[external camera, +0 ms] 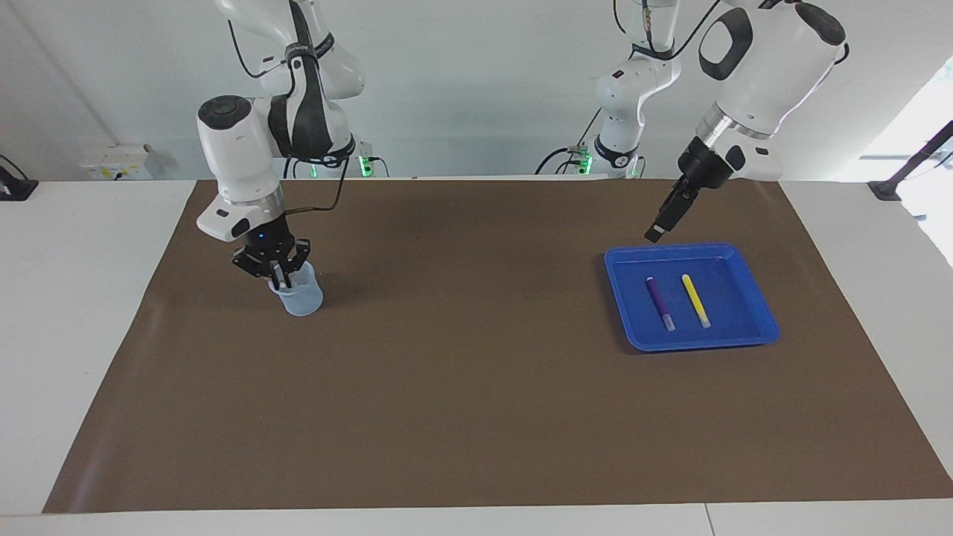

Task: Right arm passes pens to left for tray arrangement
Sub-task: 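Raise the left gripper while the right gripper grasps the green pen, then carry the green pen with the right gripper toward the left gripper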

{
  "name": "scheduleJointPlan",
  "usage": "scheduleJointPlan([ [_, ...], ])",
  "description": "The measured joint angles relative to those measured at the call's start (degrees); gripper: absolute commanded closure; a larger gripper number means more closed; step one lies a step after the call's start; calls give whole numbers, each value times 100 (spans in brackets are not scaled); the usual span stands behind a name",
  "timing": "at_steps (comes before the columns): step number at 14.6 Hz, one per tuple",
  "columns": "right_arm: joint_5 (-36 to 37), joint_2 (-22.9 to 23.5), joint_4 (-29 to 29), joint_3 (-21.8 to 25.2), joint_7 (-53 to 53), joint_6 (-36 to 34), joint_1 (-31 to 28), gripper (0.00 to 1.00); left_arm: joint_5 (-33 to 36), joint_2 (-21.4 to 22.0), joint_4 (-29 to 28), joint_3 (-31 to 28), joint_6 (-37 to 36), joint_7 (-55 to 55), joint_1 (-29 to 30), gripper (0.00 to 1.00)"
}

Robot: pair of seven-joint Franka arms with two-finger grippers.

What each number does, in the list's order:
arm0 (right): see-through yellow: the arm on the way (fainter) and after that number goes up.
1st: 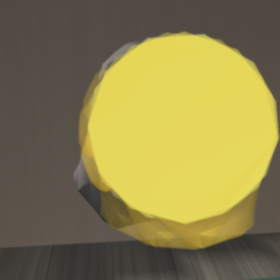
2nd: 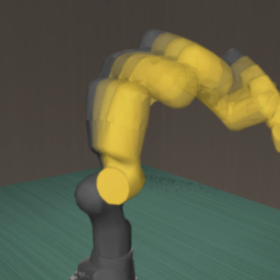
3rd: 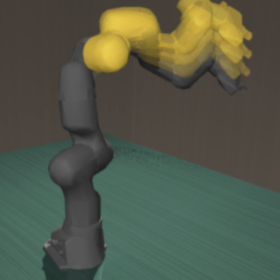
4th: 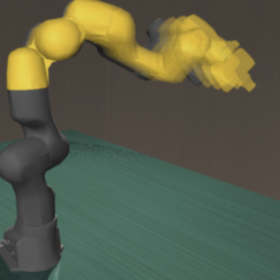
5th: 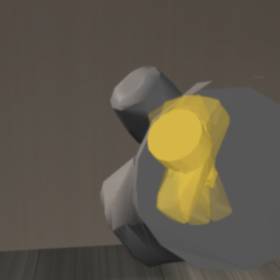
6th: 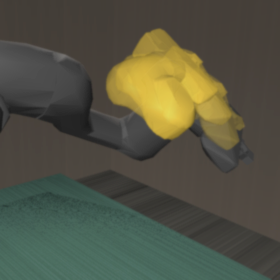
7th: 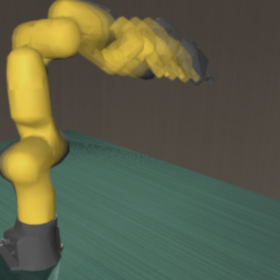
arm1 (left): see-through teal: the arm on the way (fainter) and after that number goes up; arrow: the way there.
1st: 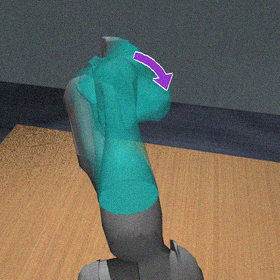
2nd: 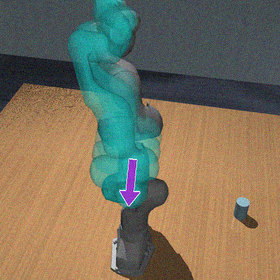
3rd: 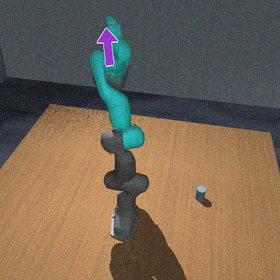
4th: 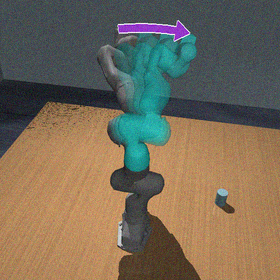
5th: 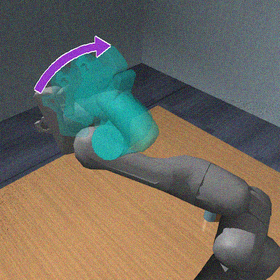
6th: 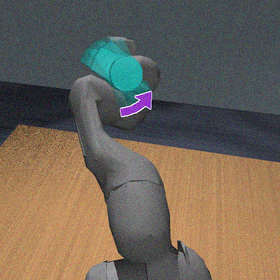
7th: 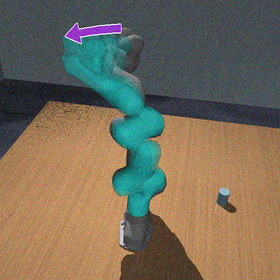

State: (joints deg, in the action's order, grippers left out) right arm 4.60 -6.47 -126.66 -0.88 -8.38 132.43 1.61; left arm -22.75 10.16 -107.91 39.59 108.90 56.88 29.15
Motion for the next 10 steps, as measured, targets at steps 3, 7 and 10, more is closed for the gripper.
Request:
scheduleJointPlan([
  [3, 0, -524, 111, -21, 318, -375, 3, 100, -535, 619, -596, 8, 402, 419, -224, 0],
  [7, -4, -807, 541, -279, 1230, -821, 28, 100, -1405, 1543, -1380, 2, 743, 669, -295, 0],
  [10, -611, -706, 783, -486, 2143, -904, 30, 100, -1606, 2066, -1934, -2, 1370, 1322, -607, 0],
])
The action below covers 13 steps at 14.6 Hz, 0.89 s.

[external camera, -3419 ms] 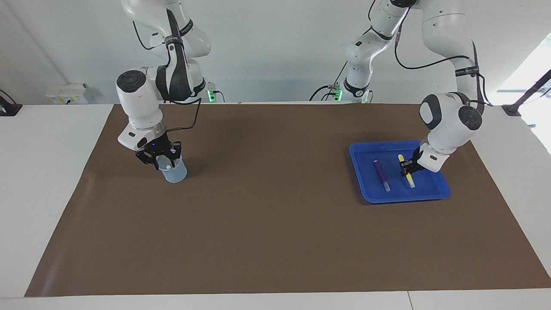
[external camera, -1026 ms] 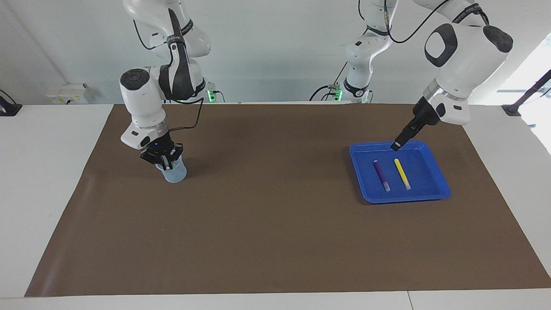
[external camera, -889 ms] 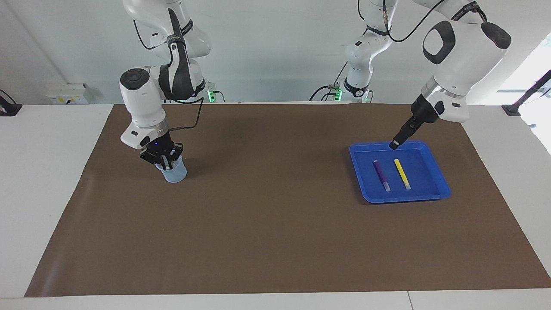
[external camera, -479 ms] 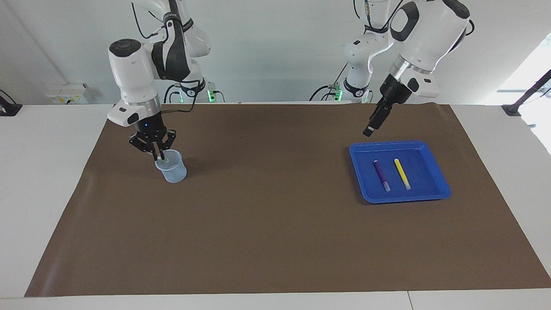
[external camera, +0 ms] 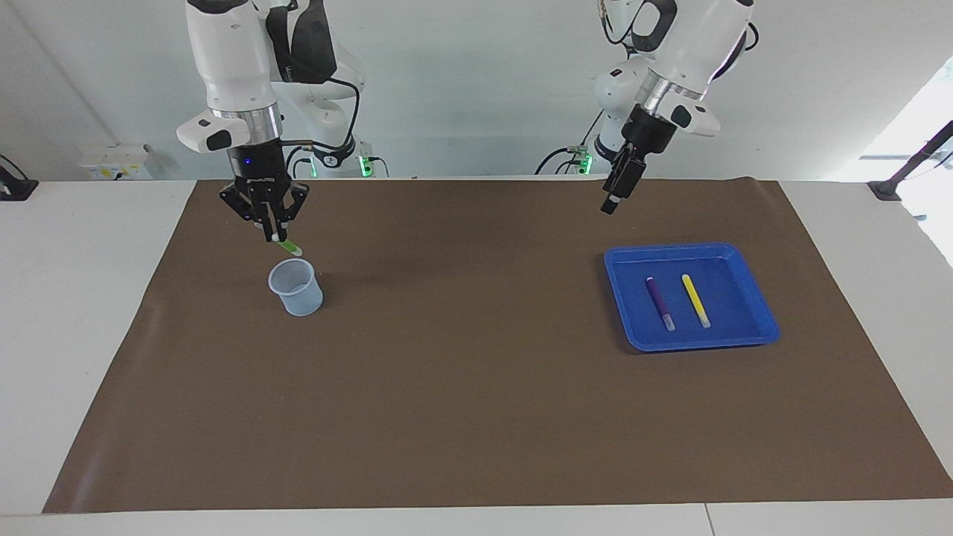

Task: Right arm passes pens to left for tray arrangement
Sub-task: 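Carry the green pen with the right gripper toward the left gripper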

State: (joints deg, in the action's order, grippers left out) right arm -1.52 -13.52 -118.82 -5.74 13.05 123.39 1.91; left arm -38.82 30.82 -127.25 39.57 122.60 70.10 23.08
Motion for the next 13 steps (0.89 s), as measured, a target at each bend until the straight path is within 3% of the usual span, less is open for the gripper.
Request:
scheduleJointPlan([
  [4, -1221, 113, 103, -203, 1151, -1, -1, 100, -43, 228, -276, -11, 435, 705, -315, 0],
  [9, -2022, 433, 744, -1067, 3631, 9, 16, 100, -307, 219, -259, -90, 485, 917, -310, 0],
  [13, -2767, 666, 1236, -1534, 5014, 285, 22, 100, -324, 43, 57, -96, 251, 1421, -306, 0],
])
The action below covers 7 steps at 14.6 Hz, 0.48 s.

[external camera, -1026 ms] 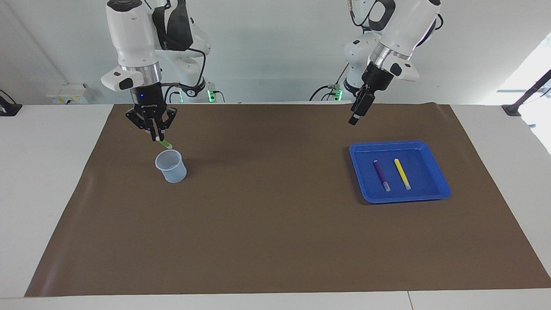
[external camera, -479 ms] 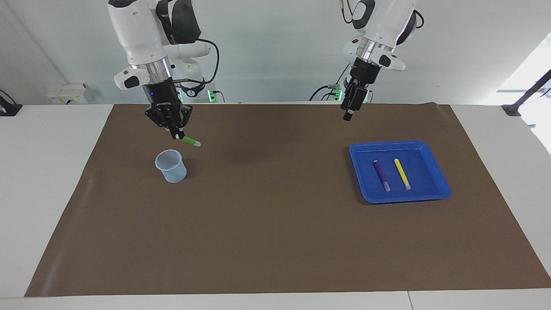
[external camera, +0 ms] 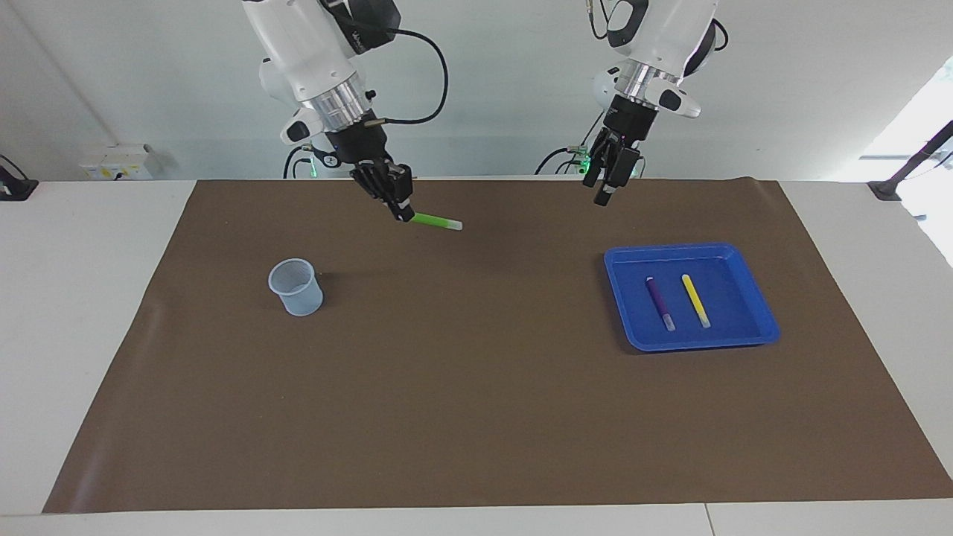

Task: Right arm passes pens to left for tray arrangement
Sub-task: 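Carry the green pen with the right gripper toward the left gripper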

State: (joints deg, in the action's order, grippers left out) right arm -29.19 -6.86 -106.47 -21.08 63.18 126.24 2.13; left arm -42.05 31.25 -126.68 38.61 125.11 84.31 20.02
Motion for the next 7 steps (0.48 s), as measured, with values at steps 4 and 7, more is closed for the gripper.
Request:
scheduleJointPlan([
  [4, -219, 118, 187, -444, 1013, 309, 2, 100, 0, -143, 321, -5, -518, 580, 6, 0],
  [7, -242, 282, 366, -690, 1446, 358, 3, 100, 4, -144, 639, -7, -1088, 985, 200, 0],
])
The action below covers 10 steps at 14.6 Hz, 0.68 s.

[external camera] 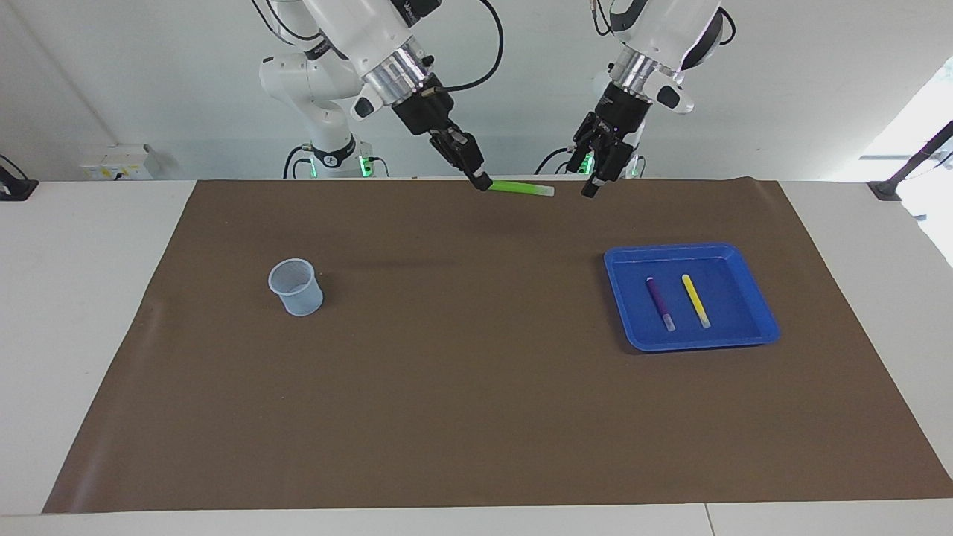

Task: Right arm passes pens to left for tray arrangement
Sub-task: 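Carry the green pen with the right gripper toward the left gripper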

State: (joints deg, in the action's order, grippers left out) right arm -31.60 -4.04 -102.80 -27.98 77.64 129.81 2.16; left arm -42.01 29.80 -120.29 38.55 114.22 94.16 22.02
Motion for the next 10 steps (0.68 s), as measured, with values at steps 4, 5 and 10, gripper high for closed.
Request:
scheduleJointPlan([
  [4, -1, 240, 197, -257, 153, 169, 2, 100, 157, -54, 327, 34, -137, 503, 201, 0],
  [5, -1, 258, 206, -273, 165, 193, 2, 100, 191, -69, 361, 74, -137, 621, 205, 0],
  [10, -1, 270, 233, -421, 277, 194, 1, 100, 419, -78, 450, 332, -132, 1018, 212, 0],
])
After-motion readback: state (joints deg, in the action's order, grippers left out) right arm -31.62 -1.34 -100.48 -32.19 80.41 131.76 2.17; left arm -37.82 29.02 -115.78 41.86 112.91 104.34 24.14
